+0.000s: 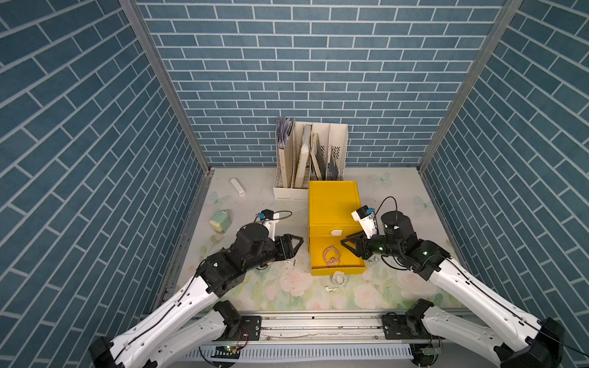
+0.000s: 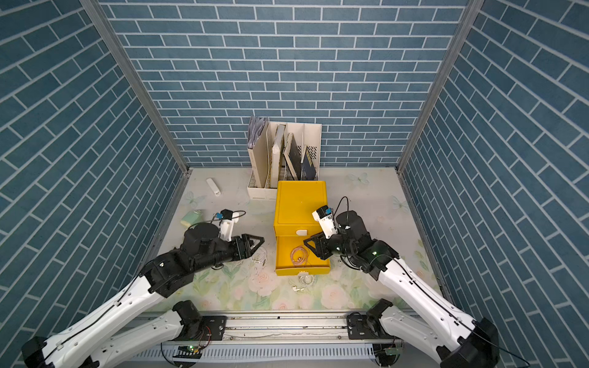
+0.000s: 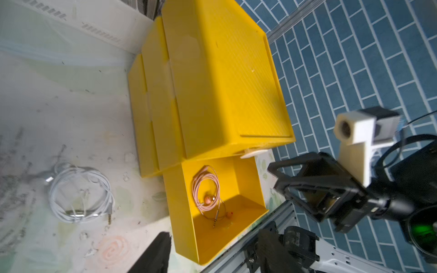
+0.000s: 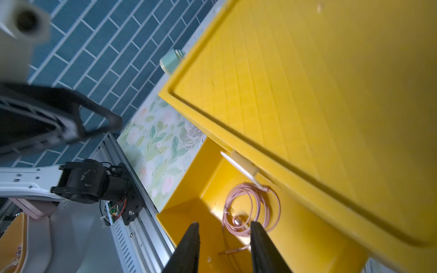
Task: Place the wired earphones into the drawer by color
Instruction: Place the wired earphones in the drawer, then close the drawer in the storage box.
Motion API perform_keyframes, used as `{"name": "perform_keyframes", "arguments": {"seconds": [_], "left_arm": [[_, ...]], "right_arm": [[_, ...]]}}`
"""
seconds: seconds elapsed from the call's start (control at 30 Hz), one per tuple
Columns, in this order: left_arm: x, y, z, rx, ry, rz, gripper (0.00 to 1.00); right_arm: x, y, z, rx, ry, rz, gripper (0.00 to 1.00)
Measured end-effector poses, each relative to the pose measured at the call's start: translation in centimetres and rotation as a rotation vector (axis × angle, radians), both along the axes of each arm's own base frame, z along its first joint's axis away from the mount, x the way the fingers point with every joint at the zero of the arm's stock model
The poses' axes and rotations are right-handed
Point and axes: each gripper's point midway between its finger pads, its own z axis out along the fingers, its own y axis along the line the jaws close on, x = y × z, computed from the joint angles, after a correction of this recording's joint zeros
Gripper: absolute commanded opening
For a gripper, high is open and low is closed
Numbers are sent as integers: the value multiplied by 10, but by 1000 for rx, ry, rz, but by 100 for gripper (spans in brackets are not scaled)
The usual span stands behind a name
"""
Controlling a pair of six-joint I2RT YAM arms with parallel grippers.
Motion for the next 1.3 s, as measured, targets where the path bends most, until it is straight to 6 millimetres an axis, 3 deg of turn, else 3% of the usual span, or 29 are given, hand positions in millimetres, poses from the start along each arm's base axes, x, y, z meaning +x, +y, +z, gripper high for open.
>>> {"name": "perform_keyframes", "arguments": {"seconds": [0.1, 0.2, 0.27, 0.3, 0.37, 0.47, 0.53, 0.63, 0.8, 0.93, 1.07, 1.3], "left_arm": [[-47, -17, -8, -60, -5, -82, 52], [-84, -30, -13, -117, 3, -114, 20], [-101, -44, -21, -123, 1, -119, 7], [-108, -54, -28, -106, -5, -119, 2], [-114, -76, -42, -76, -17, -102, 0], [-116, -109, -72, -33, -22, -73, 0], [-113, -124, -91, -5, -14, -50, 0], [-100, -137, -99, -23, -1, -8, 0], [-63, -144, -98, -51, 35, 92, 0], [-28, -138, -105, -33, 47, 162, 0], [-3, -140, -110, 12, 33, 191, 0], [37, -136, -101, 65, -14, 255, 0]], "right_arm": [[17, -2, 53, 54, -81, -48, 33], [42, -1, 99, 90, -133, -106, 17], [62, 3, 114, 92, -139, -140, 1], [74, 7, 117, 87, -137, -152, 0], [97, 14, 108, 67, -104, -172, 0], [125, 19, 70, 7, -19, -193, 0], [136, 22, 46, -27, 34, -199, 0], [144, 22, 27, -54, 79, -204, 0], [145, 21, 30, -46, 77, -202, 0], [146, 20, 27, -52, 80, -208, 0], [145, 17, 16, -67, 96, -213, 0], [144, 16, -1, -85, 121, -215, 0]]}}
